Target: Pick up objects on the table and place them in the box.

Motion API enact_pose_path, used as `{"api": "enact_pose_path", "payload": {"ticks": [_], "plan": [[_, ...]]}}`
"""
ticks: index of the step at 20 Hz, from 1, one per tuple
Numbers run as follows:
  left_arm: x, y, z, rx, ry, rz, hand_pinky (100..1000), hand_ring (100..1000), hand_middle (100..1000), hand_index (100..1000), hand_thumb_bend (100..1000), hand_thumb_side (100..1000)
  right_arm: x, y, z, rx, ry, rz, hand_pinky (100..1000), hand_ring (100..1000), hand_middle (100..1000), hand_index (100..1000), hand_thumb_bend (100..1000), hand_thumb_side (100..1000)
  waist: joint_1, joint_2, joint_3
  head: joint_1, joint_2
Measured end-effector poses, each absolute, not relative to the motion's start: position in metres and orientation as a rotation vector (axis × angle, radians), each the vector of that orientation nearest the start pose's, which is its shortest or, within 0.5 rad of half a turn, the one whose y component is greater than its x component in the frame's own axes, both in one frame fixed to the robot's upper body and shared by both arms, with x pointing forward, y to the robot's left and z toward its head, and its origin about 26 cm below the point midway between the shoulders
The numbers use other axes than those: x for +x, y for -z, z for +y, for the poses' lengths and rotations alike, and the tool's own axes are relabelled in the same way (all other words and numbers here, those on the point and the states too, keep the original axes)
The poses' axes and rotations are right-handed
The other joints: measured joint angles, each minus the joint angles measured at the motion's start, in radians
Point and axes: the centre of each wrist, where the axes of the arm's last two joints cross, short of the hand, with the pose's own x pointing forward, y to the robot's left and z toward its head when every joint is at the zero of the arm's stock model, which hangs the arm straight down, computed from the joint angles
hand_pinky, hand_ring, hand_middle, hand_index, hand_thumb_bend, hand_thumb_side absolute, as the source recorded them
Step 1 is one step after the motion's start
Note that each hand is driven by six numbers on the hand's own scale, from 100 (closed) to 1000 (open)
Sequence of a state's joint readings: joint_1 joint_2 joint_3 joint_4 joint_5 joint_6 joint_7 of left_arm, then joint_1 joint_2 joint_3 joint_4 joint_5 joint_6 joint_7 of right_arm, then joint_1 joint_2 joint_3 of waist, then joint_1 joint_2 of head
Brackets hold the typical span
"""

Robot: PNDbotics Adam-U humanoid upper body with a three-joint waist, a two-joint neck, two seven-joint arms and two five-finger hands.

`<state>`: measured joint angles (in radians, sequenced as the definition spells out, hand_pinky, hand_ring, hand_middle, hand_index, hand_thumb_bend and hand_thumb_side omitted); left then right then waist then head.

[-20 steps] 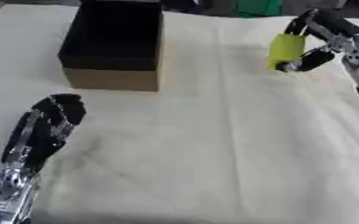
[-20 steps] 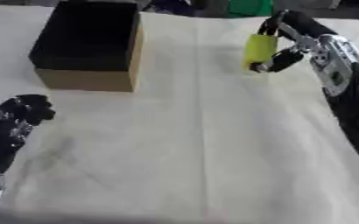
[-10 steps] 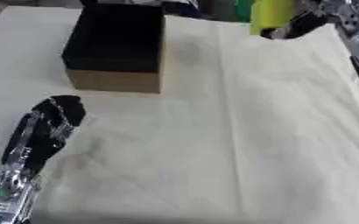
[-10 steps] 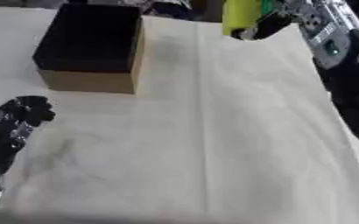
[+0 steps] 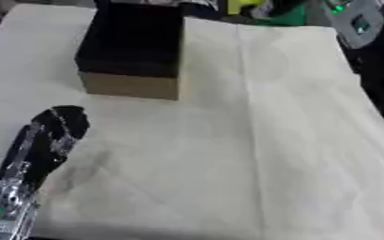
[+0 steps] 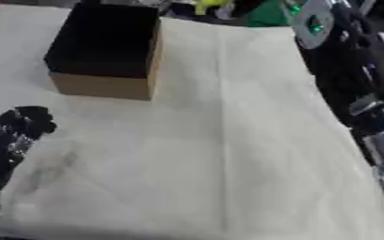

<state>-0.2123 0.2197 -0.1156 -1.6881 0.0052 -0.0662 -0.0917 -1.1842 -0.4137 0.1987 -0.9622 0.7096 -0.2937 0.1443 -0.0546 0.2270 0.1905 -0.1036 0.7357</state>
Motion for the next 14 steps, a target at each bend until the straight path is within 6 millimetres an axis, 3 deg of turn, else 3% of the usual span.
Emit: {"api": "enact_pose_path", "payload": {"ticks": [9,12,14], "plan": [[0.326,-0.092,0.225,-0.095,0.488,-1.937,683,617,585,702,582,563,0.497,-0.285,-0.171,-0.844,-1.340,-2.036,629,673,293,476,354,100,-0.015,0.006,0.069,-0.051,-0.038],[0.327,-0.093,0.223,-0.106,0.502,-1.939,683,616,584,702,583,563,0.498,-0.277,-0.159,-0.845,-1.359,-2.036,631,680,340,522,435,100,-0.016,0.008,0.083,-0.061,-0.046],[0.327,-0.094,0.222,-0.111,0.506,-1.940,683,616,583,702,583,563,0.498,-0.274,-0.152,-0.857,-1.359,-2.046,635,684,377,557,515,163,-0.016,0.008,0.087,-0.067,-0.052]]}}
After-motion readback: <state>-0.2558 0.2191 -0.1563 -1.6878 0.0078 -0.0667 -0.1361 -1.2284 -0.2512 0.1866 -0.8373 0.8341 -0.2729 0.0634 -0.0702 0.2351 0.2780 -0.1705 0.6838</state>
